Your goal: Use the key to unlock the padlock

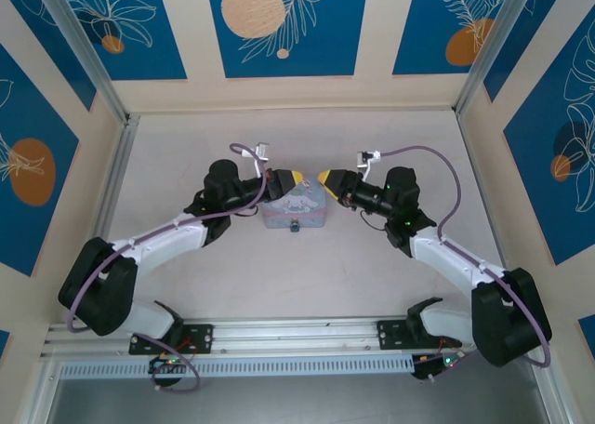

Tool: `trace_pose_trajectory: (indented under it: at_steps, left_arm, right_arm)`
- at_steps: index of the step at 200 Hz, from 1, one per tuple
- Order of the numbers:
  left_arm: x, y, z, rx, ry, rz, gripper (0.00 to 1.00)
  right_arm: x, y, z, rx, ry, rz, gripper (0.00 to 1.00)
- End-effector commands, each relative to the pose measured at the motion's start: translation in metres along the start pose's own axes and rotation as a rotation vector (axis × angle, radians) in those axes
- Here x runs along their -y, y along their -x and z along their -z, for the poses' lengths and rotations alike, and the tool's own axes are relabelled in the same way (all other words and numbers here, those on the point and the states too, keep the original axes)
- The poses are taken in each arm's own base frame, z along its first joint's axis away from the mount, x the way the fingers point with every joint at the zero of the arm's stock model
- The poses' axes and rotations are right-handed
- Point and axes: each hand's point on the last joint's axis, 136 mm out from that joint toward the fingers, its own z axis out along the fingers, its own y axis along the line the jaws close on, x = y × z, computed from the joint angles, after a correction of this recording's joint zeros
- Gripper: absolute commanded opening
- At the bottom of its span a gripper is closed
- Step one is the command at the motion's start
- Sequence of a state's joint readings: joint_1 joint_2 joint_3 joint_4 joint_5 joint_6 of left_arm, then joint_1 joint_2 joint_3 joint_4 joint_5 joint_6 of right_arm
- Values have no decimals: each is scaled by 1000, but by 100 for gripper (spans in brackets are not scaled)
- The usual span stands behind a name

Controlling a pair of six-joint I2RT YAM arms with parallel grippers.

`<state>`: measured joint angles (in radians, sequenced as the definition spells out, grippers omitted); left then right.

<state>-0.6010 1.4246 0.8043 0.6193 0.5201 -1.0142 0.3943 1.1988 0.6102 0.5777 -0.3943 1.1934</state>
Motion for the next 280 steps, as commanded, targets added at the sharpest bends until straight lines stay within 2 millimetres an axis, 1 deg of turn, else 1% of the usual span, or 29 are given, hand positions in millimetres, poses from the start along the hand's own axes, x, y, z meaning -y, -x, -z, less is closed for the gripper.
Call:
trace_pose_trajectory:
  at_steps: [1,33,50,96,124,148,168,191,259,280]
  left_arm:
    - [10,0,-3,14,-59,13,0]
    - [10,0,-6,25,-64,33,0]
    - [9,1,-7,29,-68,51,0]
    - [6,2,-12,43,-86,94,0]
    - [4,3,-13,48,-86,104,0]
    - [3,3,-13,48,-80,104,0]
    - [3,4,-13,50,-78,103,0]
    - [3,4,-14,51,-75,103,0]
    - [2,4,-13,52,-68,106,0]
    - [1,3,-13,50,-67,108,0]
  right_arm:
    - [-27,6,-8,0,82,40,36]
    - [-30,2,-17,-22,102,40,36]
    - [-28,-2,-19,-33,102,38,35]
    - [-18,-7,-18,-42,93,25,29]
    - [-14,-11,-17,-50,89,19,27]
    - [-10,-13,-16,-52,85,12,27]
    - [-8,-15,-15,-54,83,8,30]
    - [-7,-16,-14,-53,82,5,30]
    - [-4,-18,-12,-53,78,-4,20]
    - [-6,-16,-12,-50,82,1,19]
